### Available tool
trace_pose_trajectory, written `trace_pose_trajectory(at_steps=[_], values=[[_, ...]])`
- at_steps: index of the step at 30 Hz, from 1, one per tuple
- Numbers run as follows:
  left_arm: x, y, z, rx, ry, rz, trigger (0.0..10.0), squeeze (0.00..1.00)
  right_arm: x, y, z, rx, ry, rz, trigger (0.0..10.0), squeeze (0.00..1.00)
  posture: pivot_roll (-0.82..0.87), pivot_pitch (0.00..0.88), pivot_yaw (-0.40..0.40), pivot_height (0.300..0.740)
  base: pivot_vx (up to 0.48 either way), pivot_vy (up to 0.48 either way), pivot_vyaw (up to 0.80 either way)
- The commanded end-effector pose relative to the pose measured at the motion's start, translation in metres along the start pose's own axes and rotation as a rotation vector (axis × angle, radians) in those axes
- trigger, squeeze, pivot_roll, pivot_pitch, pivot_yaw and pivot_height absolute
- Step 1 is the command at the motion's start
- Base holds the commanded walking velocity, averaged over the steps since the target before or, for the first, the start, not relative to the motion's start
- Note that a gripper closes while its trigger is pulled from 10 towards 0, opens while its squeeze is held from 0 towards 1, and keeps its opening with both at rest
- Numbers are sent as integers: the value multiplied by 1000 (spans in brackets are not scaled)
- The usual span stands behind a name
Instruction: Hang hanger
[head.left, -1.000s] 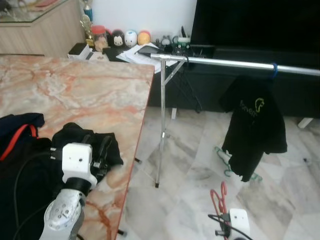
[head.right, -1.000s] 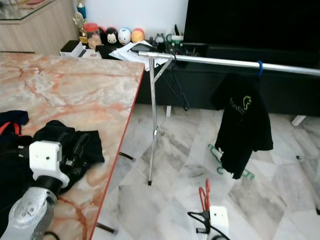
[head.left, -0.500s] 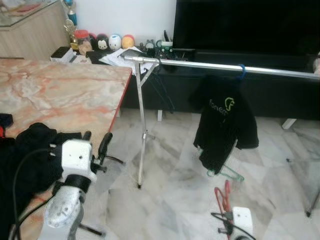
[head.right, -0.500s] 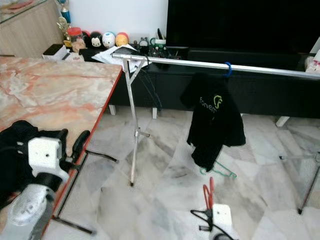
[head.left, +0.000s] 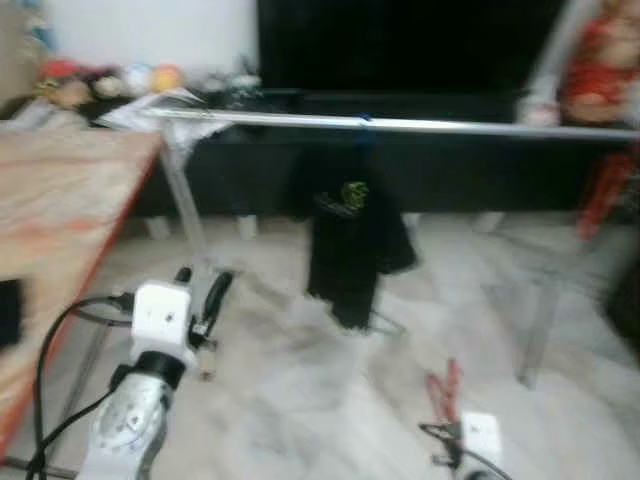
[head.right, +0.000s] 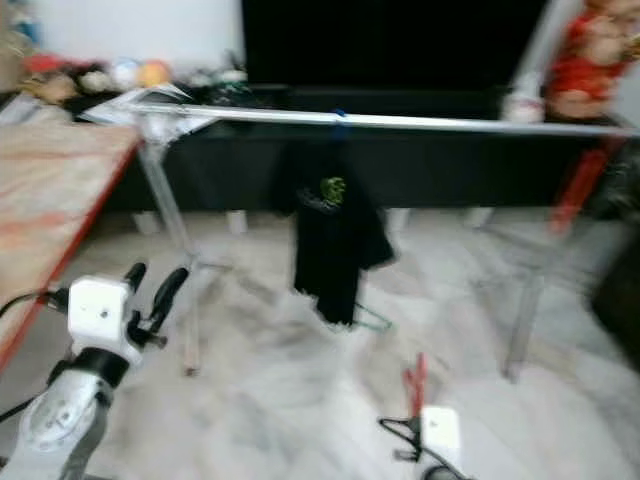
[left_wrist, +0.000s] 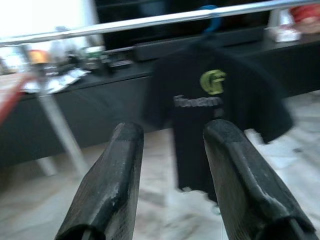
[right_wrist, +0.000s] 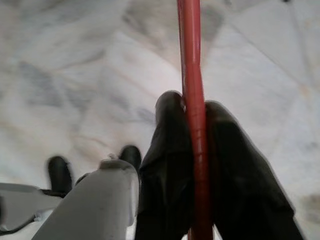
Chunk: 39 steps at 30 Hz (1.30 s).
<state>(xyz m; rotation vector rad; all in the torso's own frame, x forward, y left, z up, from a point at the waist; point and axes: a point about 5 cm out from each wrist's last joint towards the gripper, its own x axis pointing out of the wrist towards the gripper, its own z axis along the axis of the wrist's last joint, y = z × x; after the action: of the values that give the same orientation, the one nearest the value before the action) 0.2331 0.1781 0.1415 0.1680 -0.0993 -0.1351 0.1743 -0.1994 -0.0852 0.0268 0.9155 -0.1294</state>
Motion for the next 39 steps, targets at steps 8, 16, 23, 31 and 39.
trace_pose_trajectory(at_steps=[8, 16, 23, 31, 39], values=[[7, 9, -35, -7, 138, 64, 10000, 0, 0, -5, 4, 3, -22, -13, 10000, 0, 41, 59, -35, 740, 0, 0, -87], [10, 15, -95, -32, 359, 96, 10000, 0, 0, -3, 4, 6, -24, -7, 10000, 0, 34, 45, -32, 740, 0, 0, 0], [6, 0, -148, -27, 596, 6, 10000, 0, 0, -1, 3, 6, -21, -1, 10000, 0, 30, 30, -29, 740, 0, 0, 0], [-15, -4, -185, -60, 820, 38, 10000, 0, 0, 0, 1, 10, -19, -3, 10000, 0, 13, 23, -17, 740, 0, 0, 0], [-40, -5, -201, -92, 926, 77, 10000, 0, 0, 1, 0, 13, -15, -4, 10000, 0, 9, 39, -18, 740, 0, 0, 0]])
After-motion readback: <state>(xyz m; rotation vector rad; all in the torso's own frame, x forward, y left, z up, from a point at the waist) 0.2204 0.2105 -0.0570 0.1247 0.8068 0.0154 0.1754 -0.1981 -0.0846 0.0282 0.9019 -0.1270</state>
